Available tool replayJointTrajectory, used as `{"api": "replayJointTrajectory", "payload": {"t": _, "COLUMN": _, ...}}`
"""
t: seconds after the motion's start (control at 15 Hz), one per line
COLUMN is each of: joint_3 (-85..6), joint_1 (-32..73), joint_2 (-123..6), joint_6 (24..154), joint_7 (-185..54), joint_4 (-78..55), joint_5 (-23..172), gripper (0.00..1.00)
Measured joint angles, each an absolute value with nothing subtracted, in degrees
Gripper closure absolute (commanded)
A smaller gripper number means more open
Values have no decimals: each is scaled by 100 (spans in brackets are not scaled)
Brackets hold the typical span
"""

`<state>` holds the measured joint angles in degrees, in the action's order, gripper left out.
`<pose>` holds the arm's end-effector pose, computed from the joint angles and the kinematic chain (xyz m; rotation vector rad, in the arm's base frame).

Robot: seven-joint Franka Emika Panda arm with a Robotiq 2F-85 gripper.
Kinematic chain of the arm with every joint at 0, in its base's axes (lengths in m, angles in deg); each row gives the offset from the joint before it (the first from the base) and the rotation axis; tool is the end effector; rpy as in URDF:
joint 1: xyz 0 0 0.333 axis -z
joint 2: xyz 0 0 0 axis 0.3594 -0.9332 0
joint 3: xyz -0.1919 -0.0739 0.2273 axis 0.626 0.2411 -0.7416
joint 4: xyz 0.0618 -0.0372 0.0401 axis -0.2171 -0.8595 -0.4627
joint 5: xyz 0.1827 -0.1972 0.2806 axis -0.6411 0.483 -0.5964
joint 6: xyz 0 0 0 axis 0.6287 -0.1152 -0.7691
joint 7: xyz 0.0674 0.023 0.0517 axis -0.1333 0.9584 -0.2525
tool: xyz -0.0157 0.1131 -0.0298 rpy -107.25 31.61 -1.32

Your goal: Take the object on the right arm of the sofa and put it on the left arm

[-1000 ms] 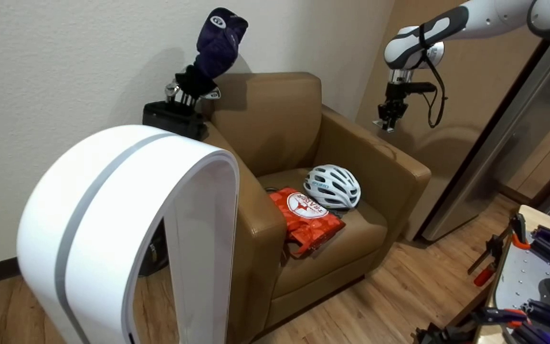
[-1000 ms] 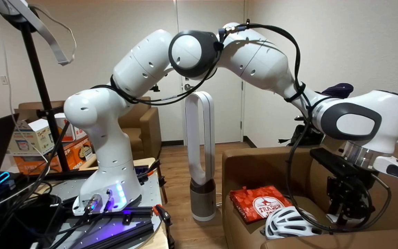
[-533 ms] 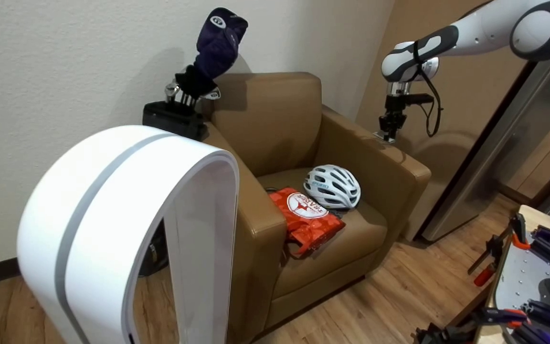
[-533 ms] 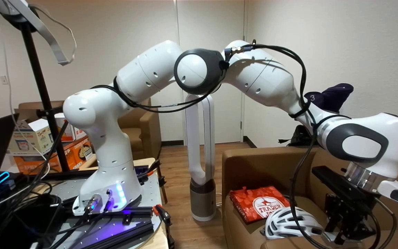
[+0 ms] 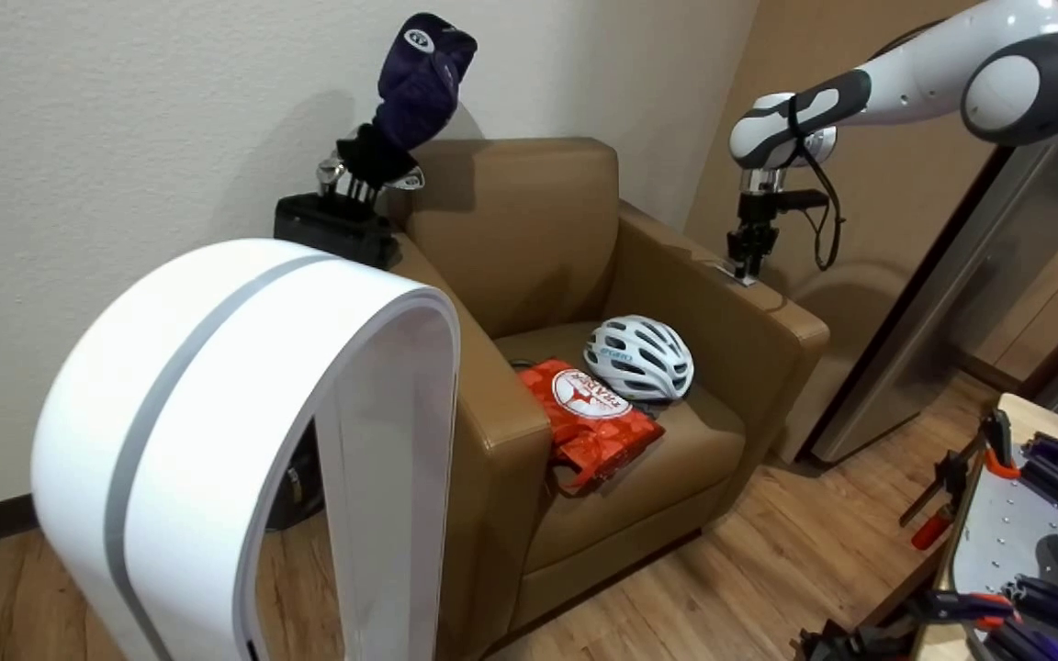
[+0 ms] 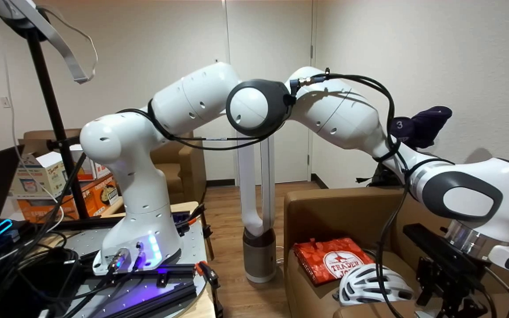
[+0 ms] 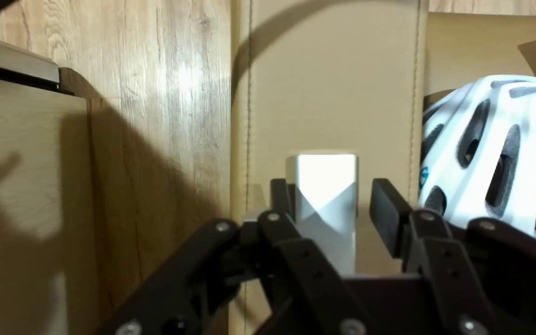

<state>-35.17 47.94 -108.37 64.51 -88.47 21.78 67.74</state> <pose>0.6134 -0.3895 0.0958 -3.0518 0.3944 0.4145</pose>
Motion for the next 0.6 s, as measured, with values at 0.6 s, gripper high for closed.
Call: {"api": "replayJointTrajectory", "payload": {"t": 0.6, "joint_3": -3647, "joint_1": 4784, "joint_2": -10536, "joint_6": 6265, "joint_7": -8836, "joint_4": 2467, "joint_5": 6558, "gripper": 0}}
